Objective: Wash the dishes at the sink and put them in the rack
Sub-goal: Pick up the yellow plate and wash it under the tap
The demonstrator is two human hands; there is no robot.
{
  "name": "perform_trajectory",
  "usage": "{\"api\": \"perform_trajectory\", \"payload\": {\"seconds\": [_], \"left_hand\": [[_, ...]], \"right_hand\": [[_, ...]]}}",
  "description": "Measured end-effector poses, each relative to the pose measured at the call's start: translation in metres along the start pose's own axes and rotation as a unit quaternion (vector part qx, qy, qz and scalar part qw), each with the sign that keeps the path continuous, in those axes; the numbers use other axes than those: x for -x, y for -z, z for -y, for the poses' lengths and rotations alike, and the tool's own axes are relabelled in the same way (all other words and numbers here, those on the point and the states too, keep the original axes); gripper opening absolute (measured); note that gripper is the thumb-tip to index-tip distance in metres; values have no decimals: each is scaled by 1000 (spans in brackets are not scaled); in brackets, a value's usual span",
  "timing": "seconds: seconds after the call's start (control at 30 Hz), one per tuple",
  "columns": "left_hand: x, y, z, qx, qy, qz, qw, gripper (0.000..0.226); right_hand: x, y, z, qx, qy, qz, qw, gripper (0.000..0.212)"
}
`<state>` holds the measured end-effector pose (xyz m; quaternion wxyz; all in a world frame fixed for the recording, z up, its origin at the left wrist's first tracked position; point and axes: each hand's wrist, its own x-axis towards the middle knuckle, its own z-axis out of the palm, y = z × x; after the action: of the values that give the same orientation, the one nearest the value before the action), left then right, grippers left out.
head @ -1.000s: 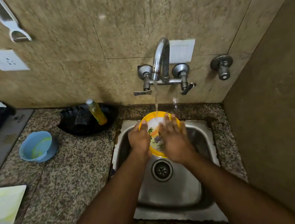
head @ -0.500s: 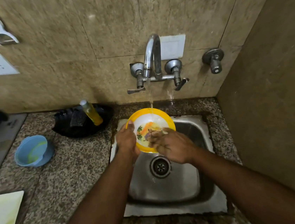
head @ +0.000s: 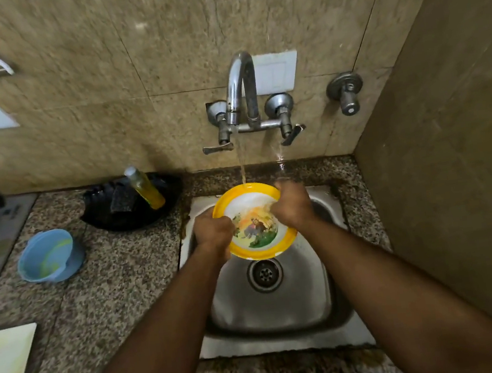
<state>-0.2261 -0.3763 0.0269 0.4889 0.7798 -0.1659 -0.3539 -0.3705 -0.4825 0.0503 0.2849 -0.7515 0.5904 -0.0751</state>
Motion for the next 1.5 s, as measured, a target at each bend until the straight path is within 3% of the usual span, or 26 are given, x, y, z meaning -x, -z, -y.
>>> {"api": "perform_trajectory", "payload": {"seconds": [0.03,0.07,0.13,0.2,0.33,0.47,0.53,0.6,0.7,0.8,0.87,0.97,1.03,1.07,1.13,1.23,1.33,1.43,1.5], "left_hand": [[1,2,-1,-51,-12,-9,999,24],[1,4,-2,-104,-29,-11,994,27],[-1,9,-5,-191,-65,-4,979,28],[-5,12,-8,-244,-81,-25,966,32],[4,-1,-16,-363,-64,-87,925,86],[10,-20,-24,-420,-133,-85,894,119],[10,-25,-25,-423,-147,-80,890,129],[3,-24,-23,-423,-143,-76,891,107],[-12,-15,-17,-343,-178,-30,922,65],[-23,-6,3,-268,-196,40,942,45],[-19,1,6,-180,-178,104,962,45],[-2,5,3,44,-66,183,980,63],[5,1,3,78,-22,161,984,54],[6,-1,5,42,-18,119,992,45],[6,-5,9,-62,-52,29,996,34],[9,-12,3,-140,-105,-20,984,27],[6,-14,-10,-154,-147,-53,976,44],[4,-5,-19,-146,-147,-73,975,31],[-1,2,-17,-147,-136,-88,976,16]], "right_hand": [[0,1,3,22,6,-16,1000,39],[1,0,6,38,8,-31,999,37],[10,-1,9,43,-15,-44,998,53],[20,-2,6,41,-25,-59,997,53],[32,-1,0,9,6,-35,999,25],[42,3,-3,-53,11,-33,998,9],[43,4,-6,-65,11,-45,997,11],[44,6,-9,-54,8,-42,998,5],[43,12,-15,-45,15,-50,998,5],[41,13,-20,-34,24,-87,995,21],[40,9,-24,-37,12,-105,994,23],[39,3,-27,-60,-10,-127,990,25],[39,1,-25,-46,-13,-129,990,32],[38,0,-24,-18,-14,-118,993,36],[36,1,-17,65,-12,-91,994,44],[28,5,0,174,19,-92,980,62],[17,6,14,220,51,-101,969,78],[1,5,16,188,74,-58,978,71],[-4,0,10,119,88,-28,988,53]]}}
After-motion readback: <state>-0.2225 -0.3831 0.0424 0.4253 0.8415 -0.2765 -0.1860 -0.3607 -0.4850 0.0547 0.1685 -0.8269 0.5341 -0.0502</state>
